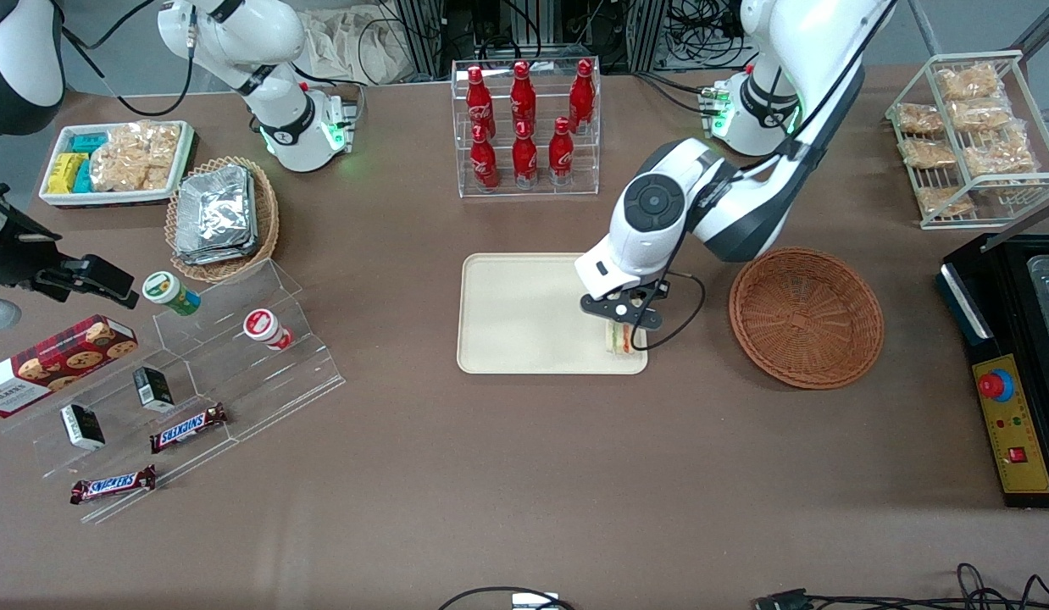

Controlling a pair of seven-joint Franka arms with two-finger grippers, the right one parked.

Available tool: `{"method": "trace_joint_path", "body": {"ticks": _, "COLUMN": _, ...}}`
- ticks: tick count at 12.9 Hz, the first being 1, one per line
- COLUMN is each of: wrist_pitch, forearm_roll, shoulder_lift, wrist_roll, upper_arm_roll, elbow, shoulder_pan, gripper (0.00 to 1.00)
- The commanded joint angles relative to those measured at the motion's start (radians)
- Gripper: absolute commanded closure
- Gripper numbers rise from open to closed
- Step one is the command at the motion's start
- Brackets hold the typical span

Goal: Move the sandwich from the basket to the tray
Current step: 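Carry the sandwich over the cream tray and lower it onto it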

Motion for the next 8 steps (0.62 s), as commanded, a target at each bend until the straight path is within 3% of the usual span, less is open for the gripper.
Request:
{"method": "trace_joint_path", "body": {"ticks": 1, "wrist_pitch": 0.067, "forearm_roll": 0.063, "shoulder_lift": 0.071, "wrist_roll": -0.095, "upper_arm_roll": -0.002, "elbow": -0.022, "shoulder_pan": -0.01, "gripper": 1.0}}
{"method": "trace_joint_path", "body": {"ticks": 8, "wrist_pitch": 0.109, "forearm_roll": 0.086, "shoulder_lift": 0.1, "wrist_roll": -0.182, "upper_arm_roll": 0.001, "elbow": -0.056, "shoulder_pan": -0.001, "gripper": 1.0}}
